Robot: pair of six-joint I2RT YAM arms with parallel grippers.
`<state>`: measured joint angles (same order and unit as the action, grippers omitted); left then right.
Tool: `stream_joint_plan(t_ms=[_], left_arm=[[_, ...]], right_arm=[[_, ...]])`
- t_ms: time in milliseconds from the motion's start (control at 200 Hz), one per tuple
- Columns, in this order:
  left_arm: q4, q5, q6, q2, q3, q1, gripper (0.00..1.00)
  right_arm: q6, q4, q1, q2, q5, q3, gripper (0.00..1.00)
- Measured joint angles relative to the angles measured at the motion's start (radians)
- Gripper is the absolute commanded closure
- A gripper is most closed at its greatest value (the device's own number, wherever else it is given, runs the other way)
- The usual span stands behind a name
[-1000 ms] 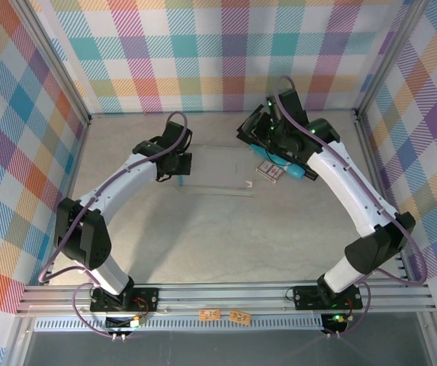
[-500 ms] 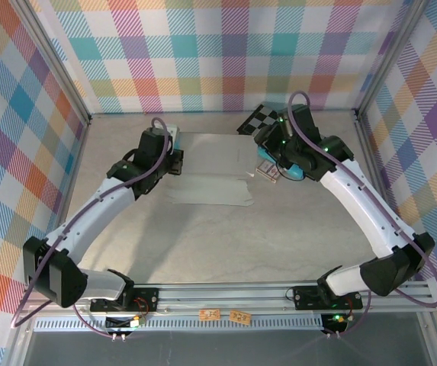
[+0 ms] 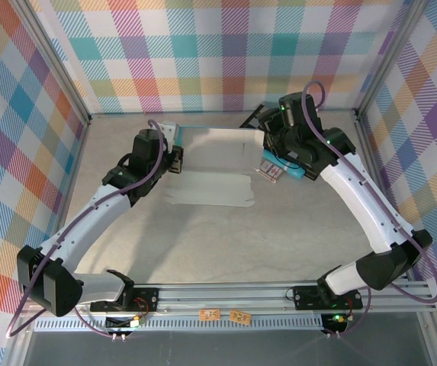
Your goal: Fold the paper box
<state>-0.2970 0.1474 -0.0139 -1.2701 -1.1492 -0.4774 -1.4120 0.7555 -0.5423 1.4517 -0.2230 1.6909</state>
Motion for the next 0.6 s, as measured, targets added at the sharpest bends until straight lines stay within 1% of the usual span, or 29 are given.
stream_joint_plan(t_ms=[110, 205, 245, 340, 425, 510, 600], left_arm=[[0.010, 0.000, 0.000, 0.001, 0.000, -0.008, 1.00], [0.012, 0.000, 0.000, 0.001, 0.000, -0.019, 1.00], [0.012, 0.000, 0.000, 0.001, 0.000, -0.021, 1.00], [0.012, 0.003, 0.000, 0.001, 0.000, -0.026, 1.00], [0.012, 0.006, 0.000, 0.001, 0.000, -0.026, 1.00], [0.012, 0.023, 0.001, 0.001, 0.000, -0.030, 1.00], [0.012, 0.039, 0.002, 0.001, -0.001, -0.037, 1.00]], right_arm=[[-0.029, 0.001, 0.009, 0.030, -0.012, 0.032, 0.53], [-0.018, 0.000, 0.026, 0.100, 0.001, 0.116, 0.61], [-0.008, 0.000, 0.035, 0.128, 0.015, 0.148, 0.63], [0.026, 0.009, 0.056, 0.192, 0.042, 0.220, 0.64], [0.068, 0.046, 0.065, 0.236, 0.049, 0.286, 0.62], [0.108, 0.087, 0.071, 0.243, 0.050, 0.315, 0.59], [0.128, 0.124, 0.071, 0.228, 0.061, 0.316, 0.54]])
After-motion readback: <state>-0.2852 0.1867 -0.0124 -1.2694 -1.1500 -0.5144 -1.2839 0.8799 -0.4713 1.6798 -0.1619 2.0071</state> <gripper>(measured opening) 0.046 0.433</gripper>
